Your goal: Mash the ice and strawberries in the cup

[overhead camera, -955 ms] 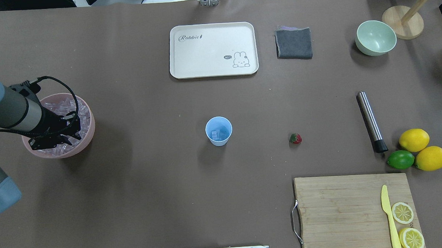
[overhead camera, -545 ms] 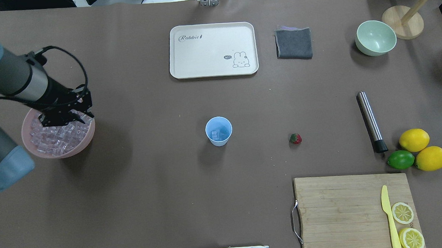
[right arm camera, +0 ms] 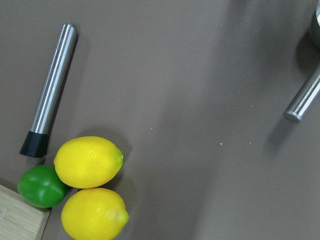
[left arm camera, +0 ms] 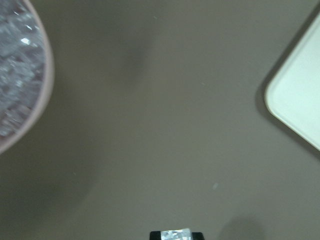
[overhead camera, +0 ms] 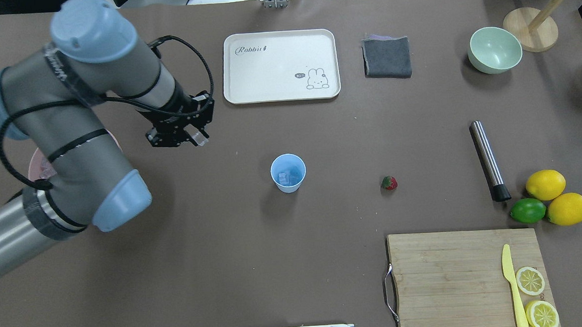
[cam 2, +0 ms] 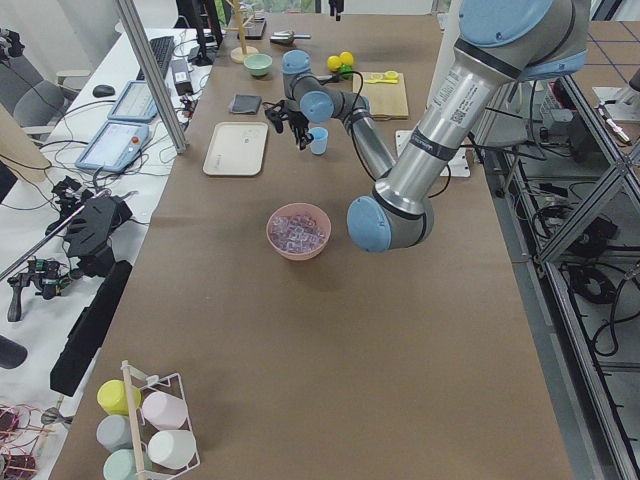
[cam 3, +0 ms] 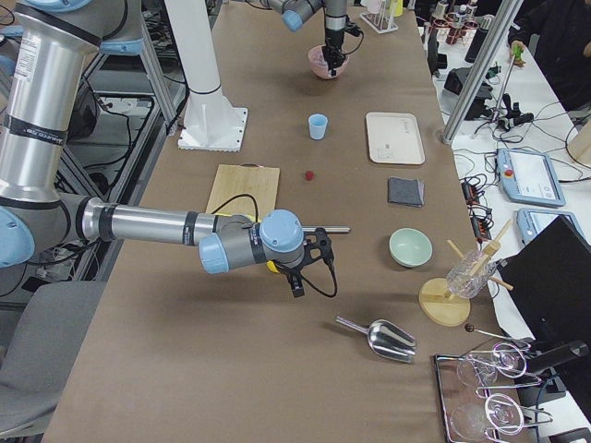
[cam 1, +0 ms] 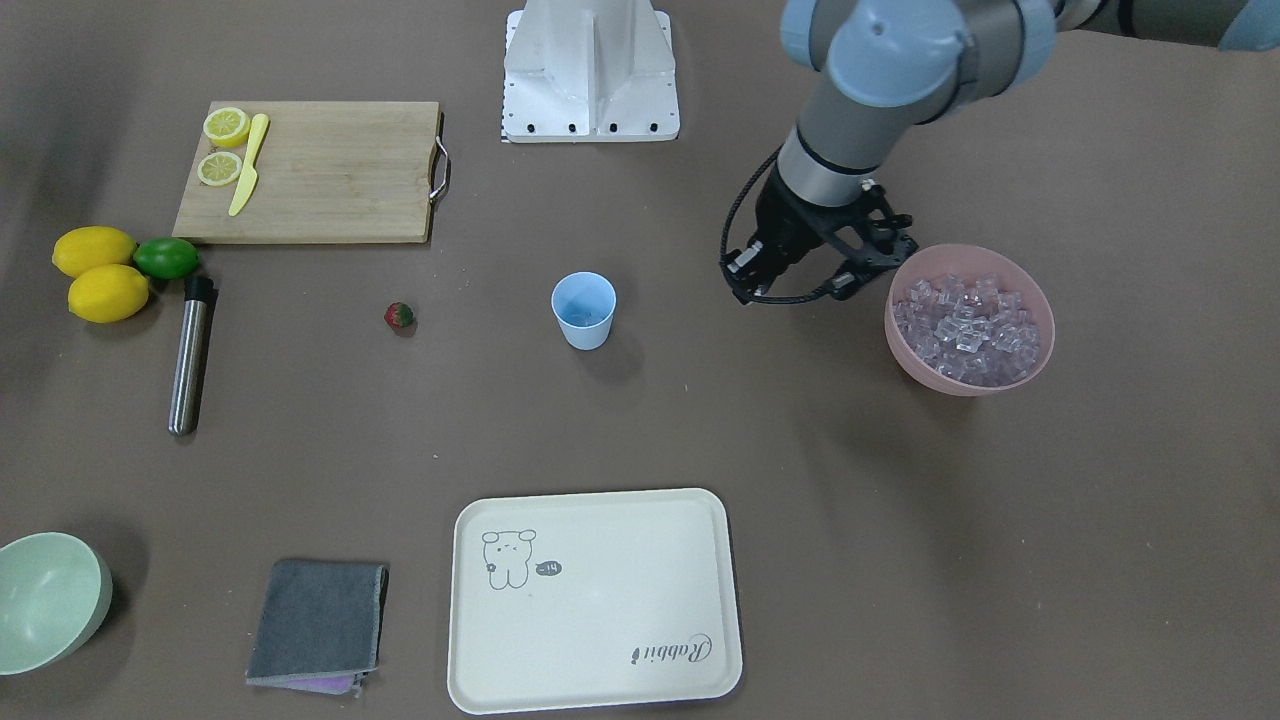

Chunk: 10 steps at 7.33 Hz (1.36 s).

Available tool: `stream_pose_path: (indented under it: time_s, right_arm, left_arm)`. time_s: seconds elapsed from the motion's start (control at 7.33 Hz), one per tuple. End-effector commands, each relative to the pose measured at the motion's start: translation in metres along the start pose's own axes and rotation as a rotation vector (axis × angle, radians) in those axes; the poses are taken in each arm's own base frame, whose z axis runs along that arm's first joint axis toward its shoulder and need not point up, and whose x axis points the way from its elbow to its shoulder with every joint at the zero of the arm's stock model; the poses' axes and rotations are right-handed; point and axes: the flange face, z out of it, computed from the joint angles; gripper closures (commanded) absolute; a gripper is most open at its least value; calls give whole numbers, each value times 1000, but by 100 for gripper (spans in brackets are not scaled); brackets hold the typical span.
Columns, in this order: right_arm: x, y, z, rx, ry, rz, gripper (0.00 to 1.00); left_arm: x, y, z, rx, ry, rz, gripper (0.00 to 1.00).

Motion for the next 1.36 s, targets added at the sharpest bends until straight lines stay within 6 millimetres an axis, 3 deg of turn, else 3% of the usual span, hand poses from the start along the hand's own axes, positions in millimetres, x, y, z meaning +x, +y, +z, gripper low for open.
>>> stream_pose_path:
  time_s: [0.0,0.27,0.68,0.95,1.09,1.23]
  right_arm:
    - [-1,-1,0,0,0,-4,0]
    - [-2,-2,1,-1,-3,-7,0]
    - [-13,-21,0,9,-20,-10,0]
    - [-18,-25,4,0,-25,-11,0]
    - [-19,-26,5,-1,-26,-15,0]
    - [-20,-28,6,-3,-27,-15,0]
  left_arm:
    - [42,53,31,10,-10,60,100]
    - [75,81,63,7,17,67,100]
    - [79,100,73,-8,34,78,100]
    - [83,114,76,-17,35,90,57]
    - [85,115,75,-12,43,98,16]
    - [86,115,74,-11,48,101,3]
